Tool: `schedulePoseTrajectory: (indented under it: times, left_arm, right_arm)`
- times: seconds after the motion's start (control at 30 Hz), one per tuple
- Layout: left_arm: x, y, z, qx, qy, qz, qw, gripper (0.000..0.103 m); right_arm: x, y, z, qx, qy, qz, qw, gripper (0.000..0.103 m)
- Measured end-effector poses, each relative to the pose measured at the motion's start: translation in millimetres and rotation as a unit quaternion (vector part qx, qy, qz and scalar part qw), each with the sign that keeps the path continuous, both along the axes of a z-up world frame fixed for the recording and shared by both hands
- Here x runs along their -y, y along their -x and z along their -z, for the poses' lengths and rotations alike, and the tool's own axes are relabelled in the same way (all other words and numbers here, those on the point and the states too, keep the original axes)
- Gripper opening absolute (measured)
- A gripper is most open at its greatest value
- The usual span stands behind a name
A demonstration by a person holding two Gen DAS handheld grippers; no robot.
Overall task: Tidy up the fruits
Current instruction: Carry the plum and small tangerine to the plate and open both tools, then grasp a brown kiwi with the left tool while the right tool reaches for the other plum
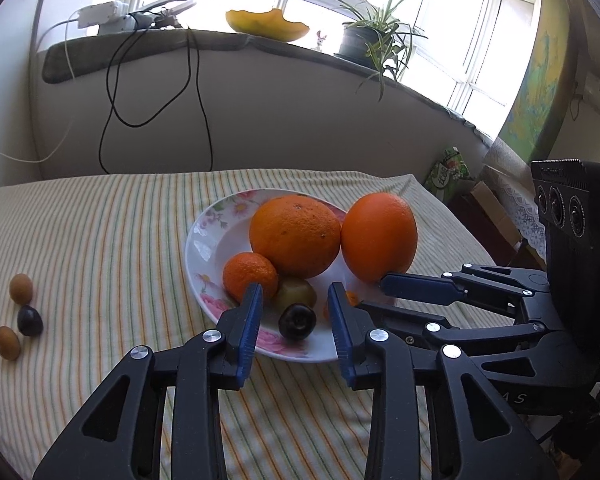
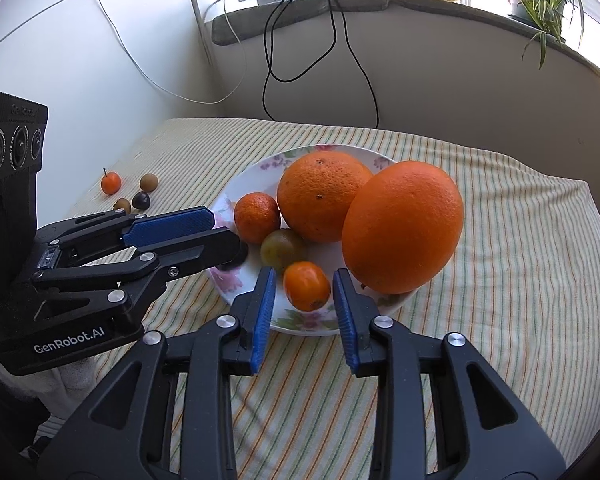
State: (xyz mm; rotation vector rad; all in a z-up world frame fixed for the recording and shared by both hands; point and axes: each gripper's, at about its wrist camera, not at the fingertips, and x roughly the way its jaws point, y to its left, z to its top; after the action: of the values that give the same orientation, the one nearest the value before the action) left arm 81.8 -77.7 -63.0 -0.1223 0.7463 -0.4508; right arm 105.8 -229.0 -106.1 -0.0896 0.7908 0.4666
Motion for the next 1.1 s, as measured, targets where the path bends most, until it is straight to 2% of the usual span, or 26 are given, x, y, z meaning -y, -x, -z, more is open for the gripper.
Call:
schedulePoseTrajectory:
  times: [0.3, 0.7, 0.83, 0.9, 1.03, 1.1]
  left_arm:
    - [-10.0, 2.0, -1.4, 0.000, 0.003, -0.013, 0.9999, 0.032]
    - [-18.0, 9.7, -5.5, 0.005, 0.007, -0.025, 0.9997, 0.032]
    - [-25.8, 13.3, -6.9, 0.009, 0.006, -0.034, 0.9994, 0.039]
    - [-30.8, 14.7, -7.8, 0.010, 0.007, -0.038, 0.9992, 0.039]
    - [-41.4, 16.9, -8.9, 0.012, 0.006, -0.051, 0.9986, 0.040]
    - [-48.1, 18.7, -9.1, 0.014, 0.004, -0.058, 0.9982, 0.048]
  right_arm:
    - [0.1, 5.1, -4.6, 0.008, -0.002, -0.002, 1.000, 0.049]
    - [-5.7, 11.0, -10.9, 0.015, -0.003, -0.002, 1.000, 0.051]
    - [-9.3, 12.7, -14.2, 0.019, -0.005, -0.004, 1.000, 0.056]
    - [-12.2, 13.7, -15.6, 0.023, -0.004, -0.004, 1.000, 0.061]
    - [-19.6, 13.7, -18.5, 0.026, -0.003, -0.012, 1.000, 0.064]
    - [-23.9, 14.7, -20.2, 0.030, -0.003, -0.018, 0.999, 0.071]
